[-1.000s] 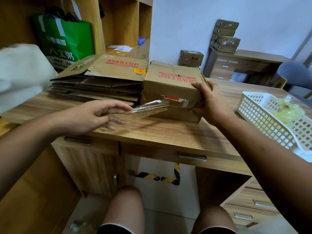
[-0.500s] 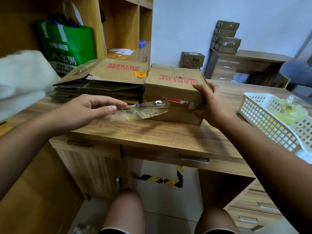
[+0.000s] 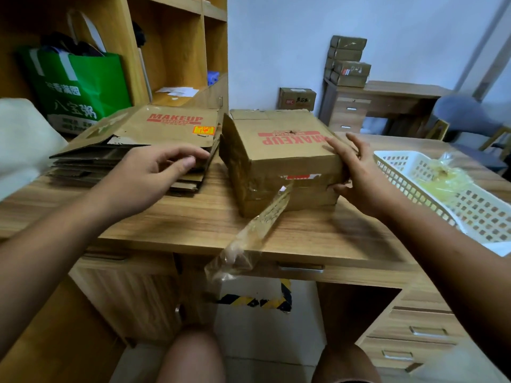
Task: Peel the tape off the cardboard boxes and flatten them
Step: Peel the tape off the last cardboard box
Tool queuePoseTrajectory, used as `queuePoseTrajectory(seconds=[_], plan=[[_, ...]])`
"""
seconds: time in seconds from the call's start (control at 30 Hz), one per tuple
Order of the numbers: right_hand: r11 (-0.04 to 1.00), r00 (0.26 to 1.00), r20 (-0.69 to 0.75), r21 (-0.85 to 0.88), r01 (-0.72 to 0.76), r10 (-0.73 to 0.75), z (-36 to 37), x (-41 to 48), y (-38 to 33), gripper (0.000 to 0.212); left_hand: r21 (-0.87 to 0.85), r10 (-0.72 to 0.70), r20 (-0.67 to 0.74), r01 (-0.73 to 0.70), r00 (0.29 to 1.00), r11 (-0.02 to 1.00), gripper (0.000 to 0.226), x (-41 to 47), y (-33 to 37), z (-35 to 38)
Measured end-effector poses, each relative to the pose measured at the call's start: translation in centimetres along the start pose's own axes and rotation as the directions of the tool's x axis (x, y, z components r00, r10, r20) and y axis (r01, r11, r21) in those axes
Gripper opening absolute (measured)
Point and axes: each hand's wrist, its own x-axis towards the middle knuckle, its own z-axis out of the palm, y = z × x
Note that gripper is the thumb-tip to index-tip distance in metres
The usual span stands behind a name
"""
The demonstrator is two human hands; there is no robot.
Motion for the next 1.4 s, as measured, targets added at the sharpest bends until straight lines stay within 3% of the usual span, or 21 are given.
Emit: queuePoseTrajectory(seconds=[0.13, 0.23, 0.33, 0.4, 0.47, 0.57, 0.67, 0.73, 0.83, 1.0, 1.17, 1.4], plan=[[1.000, 0.999, -0.032, -0.020, -0.018, 0.017, 0.6, -0.3, 0.6, 0.106, 0.191, 0.166, 0.110, -0.185, 0.980, 0.964, 0.046, 3.3, 2.2, 3.1], [0.998, 0.989, -0.133, 0.008, -0.059, 0.060, 1.1, -1.2, 0.5, 0.102, 0.308, 0.180, 0.210, -0.240, 0.961, 0.921, 0.058, 5.7, 2.8, 4.7], [0.995, 0.938, -0.334, 0.051, -0.081, 0.093, 1.6, -2.9, -0.1, 0.081, 0.320, 0.198, 0.306, -0.296, 0.931, 0.900, 0.053, 7.0, 2.6, 6.0], [0.988, 0.909, -0.392, 0.115, -0.101, 0.139, 2.0, -4.2, -0.7, 0.060, 0.323, 0.195, 0.318, -0.299, 0.928, 0.898, 0.050, 7.1, 2.5, 6.7], [0.963, 0.917, -0.327, 0.215, -0.163, 0.228, 2.3, -5.5, -1.6, 0.043, 0.337, 0.200, 0.290, -0.295, 0.936, 0.894, 0.050, 7.2, 2.6, 7.3], [0.856, 0.939, -0.088, 0.445, -0.262, 0.334, 2.9, -6.4, -3.4, 0.035, 0.373, 0.257, 0.258, -0.341, 0.931, 0.863, 0.052, 7.5, 3.4, 8.0], [0.727, 0.929, 0.025, 0.616, -0.304, 0.368, 4.0, -6.2, -4.5, 0.063, 0.363, 0.304, 0.265, -0.387, 0.915, 0.848, 0.059, 7.9, 4.6, 8.8], [0.719, 0.917, 0.052, 0.604, -0.345, 0.396, 4.4, -5.8, -4.9, 0.080, 0.355, 0.323, 0.274, -0.408, 0.906, 0.841, 0.063, 8.3, 5.4, 9.4], [0.713, 0.890, 0.026, 0.587, -0.382, 0.456, 4.6, -5.1, -4.8, 0.057, 0.340, 0.377, 0.288, -0.462, 0.880, 0.819, 0.070, 9.3, 6.2, 10.1], [0.564, 0.866, 0.061, 0.735, -0.375, 0.496, 5.0, -4.7, -3.5, 0.030, 0.384, 0.371, 0.427, -0.536, 0.825, 0.752, 0.083, 11.8, 6.3, 11.1], [0.594, 0.887, 0.005, 0.741, -0.313, 0.461, 5.3, -5.2, -2.6, 0.032, 0.392, 0.199, 0.593, -0.496, 0.780, 0.775, 0.088, 13.3, 7.0, 12.5], [0.736, 0.890, -0.127, 0.619, -0.274, 0.438, 6.4, -5.8, -2.9, 0.030, 0.441, 0.223, 0.505, -0.472, 0.834, 0.763, 0.089, 12.9, 7.1, 13.4]])
